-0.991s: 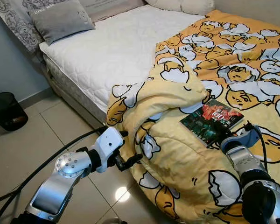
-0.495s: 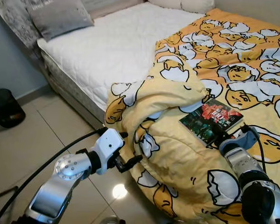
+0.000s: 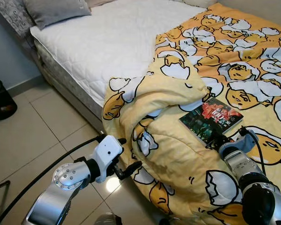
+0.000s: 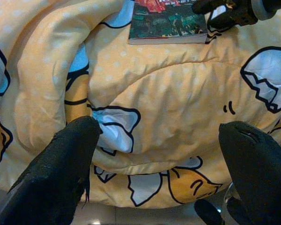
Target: Clean up the room
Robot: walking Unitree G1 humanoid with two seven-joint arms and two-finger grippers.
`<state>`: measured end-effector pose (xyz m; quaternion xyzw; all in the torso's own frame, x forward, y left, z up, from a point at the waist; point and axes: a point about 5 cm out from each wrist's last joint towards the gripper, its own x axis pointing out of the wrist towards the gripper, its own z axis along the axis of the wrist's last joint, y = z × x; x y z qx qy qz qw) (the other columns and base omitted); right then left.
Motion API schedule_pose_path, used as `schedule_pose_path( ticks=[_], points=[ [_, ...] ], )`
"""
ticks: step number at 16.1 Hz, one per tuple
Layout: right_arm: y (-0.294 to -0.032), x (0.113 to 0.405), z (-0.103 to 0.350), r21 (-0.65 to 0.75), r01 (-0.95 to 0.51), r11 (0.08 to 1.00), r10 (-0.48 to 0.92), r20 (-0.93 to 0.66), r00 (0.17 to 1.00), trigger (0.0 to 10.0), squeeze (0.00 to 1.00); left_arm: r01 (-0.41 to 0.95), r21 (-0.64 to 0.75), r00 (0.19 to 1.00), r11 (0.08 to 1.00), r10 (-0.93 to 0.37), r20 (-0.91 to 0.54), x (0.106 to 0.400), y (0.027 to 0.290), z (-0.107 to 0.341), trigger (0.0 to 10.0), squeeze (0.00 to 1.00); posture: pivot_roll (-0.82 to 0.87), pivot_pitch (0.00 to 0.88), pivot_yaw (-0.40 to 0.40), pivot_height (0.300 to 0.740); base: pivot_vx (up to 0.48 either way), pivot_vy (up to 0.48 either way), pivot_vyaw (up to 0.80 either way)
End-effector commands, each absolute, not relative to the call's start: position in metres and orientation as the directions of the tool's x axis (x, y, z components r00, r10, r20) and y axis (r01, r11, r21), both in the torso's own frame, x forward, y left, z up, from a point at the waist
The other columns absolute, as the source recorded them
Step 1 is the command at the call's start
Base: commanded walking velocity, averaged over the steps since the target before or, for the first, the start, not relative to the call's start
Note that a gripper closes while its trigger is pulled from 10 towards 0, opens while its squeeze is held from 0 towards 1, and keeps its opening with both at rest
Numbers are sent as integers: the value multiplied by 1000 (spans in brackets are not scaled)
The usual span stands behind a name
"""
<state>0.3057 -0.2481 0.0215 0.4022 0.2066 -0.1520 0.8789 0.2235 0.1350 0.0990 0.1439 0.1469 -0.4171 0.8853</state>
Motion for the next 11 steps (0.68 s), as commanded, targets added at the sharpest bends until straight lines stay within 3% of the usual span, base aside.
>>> schedule_pose_path(
  ticks=[1,4,11],
  points=[
    [-244,309,24,667,414,620,-80,-471,879,10000,0,779,143,614,611,-696,-372,222,135,103,10000,725,39,103,-12,740,0,0,0],
    [-233,320,33,723,341,601,-23,-411,911,10000,0,779,149,615,609,-695,-373,224,135,104,10000,725,38,102,-6,740,0,0,0],
    [-232,315,26,712,391,583,-35,-458,888,10000,0,787,152,605,598,-699,-381,222,135,105,10000,725,58,123,2,740,0,0,0]
  ],
)
